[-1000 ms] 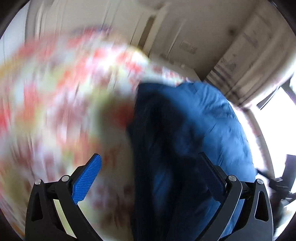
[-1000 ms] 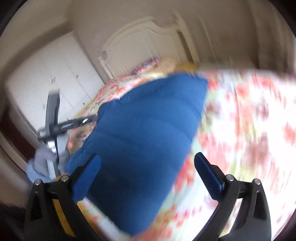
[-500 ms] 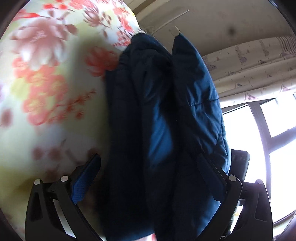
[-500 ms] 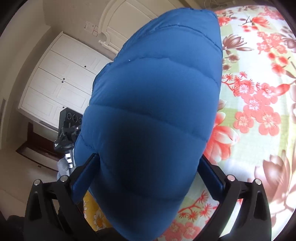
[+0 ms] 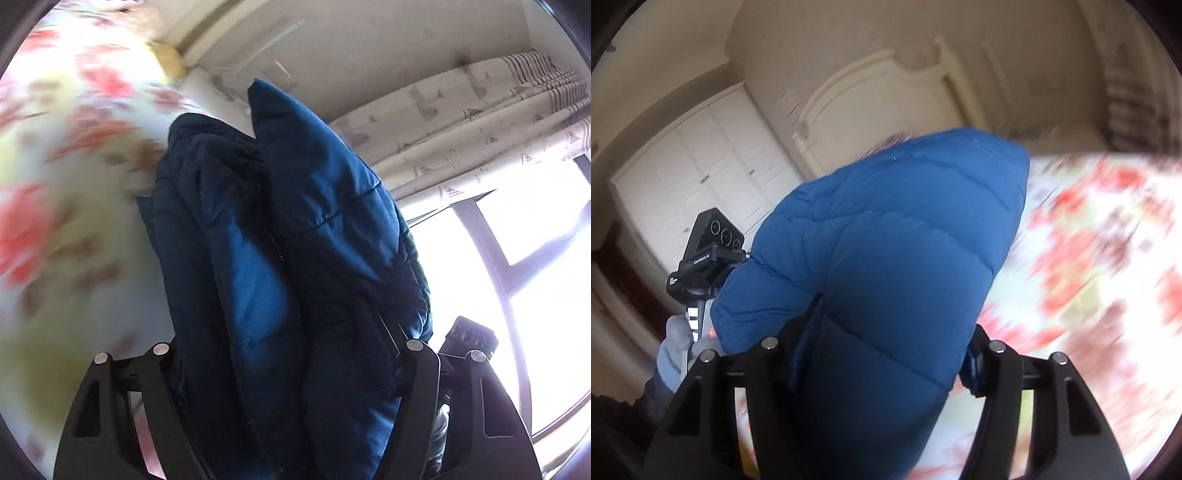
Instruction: Fold large clothes
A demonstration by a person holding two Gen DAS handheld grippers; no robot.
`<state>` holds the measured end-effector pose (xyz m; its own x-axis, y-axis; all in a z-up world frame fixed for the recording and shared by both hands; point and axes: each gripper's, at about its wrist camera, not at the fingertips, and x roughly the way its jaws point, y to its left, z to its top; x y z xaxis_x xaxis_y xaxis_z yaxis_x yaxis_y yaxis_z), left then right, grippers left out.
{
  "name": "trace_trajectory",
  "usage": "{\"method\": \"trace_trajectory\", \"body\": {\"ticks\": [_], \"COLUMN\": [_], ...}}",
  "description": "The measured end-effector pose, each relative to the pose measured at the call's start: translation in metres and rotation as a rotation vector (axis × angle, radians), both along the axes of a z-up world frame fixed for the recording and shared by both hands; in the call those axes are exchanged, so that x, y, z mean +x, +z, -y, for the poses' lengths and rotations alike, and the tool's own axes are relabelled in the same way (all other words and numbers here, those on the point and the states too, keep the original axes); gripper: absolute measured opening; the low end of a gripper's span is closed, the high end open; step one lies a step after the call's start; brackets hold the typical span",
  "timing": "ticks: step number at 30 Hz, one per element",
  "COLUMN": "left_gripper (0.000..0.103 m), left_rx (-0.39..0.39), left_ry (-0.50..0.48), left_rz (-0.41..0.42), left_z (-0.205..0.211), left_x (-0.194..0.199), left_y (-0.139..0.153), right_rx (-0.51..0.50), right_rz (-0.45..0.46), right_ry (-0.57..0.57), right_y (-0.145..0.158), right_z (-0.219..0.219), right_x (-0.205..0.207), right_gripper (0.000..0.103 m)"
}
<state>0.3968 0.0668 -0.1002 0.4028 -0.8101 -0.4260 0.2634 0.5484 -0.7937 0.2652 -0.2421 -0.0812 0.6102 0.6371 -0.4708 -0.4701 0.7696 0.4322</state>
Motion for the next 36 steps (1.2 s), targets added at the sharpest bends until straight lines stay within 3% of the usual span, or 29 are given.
{"method": "trace_trajectory", "body": {"ticks": [4,7,10,12,13,16,18,21,24,26,27,28,31,36], "left_gripper": [0.062,0.065,0.073,0.078,0.078,0.079,0.085,0.095,0.099,0.099,0.099,0.099,0.099,0.099], "left_rx": [-0.005,-0.007,0.020,0.086,0.116,0.179,0.142,0.082,0.176,0.281,0.324,0.371,0.487,0.604], "left_ry": [-0.033,0.000,0.040,0.107,0.149,0.309,0.401,0.528,0.505,0.472,0.471,0.471,0.478,0.532], "left_rz": [-0.059,-0.066,-0.069,-0.064,-0.039,0.126,0.213,0.328,0.409,0.452,0.471,0.496,0.534,0.501], "left_z": [0.047,0.067,0.065,0.053,0.046,0.022,0.009,-0.002,0.014,0.023,0.036,0.040,0.073,0.097], "left_x": [0.044,0.055,0.048,0.033,0.022,-0.024,-0.058,-0.115,-0.138,-0.156,-0.161,-0.171,-0.185,-0.222], "left_y": [-0.028,-0.047,-0.049,-0.043,-0.035,0.012,0.035,0.060,0.087,0.100,0.110,0.114,0.124,0.119], "right_rx": [-0.055,-0.092,0.030,-0.021,-0.050,-0.202,-0.228,-0.258,-0.372,-0.575,-0.660,-0.689,-0.581,-0.283], "right_rz": [0.011,-0.063,-0.135,-0.119,-0.112,-0.007,0.154,0.208,0.230,0.199,0.235,0.248,0.243,0.243], "right_ry": [-0.118,-0.152,-0.137,-0.174,-0.194,-0.362,-0.377,-0.266,-0.171,-0.090,-0.076,-0.038,0.016,-0.212], "right_y": [0.010,-0.014,-0.042,-0.038,-0.033,0.002,0.032,0.044,0.032,0.000,-0.007,-0.013,-0.007,0.032], "right_z": [0.046,0.079,0.115,0.113,0.111,0.106,0.086,0.030,-0.036,-0.093,-0.111,-0.118,-0.104,-0.004], "right_x": [0.026,0.049,0.059,0.050,0.045,0.014,-0.014,-0.025,-0.018,-0.019,-0.031,-0.046,-0.092,-0.164], "right_gripper": [0.061,0.064,0.076,0.089,0.090,0.091,0.092,0.092,0.092,0.093,0.093,0.093,0.091,0.092]}}
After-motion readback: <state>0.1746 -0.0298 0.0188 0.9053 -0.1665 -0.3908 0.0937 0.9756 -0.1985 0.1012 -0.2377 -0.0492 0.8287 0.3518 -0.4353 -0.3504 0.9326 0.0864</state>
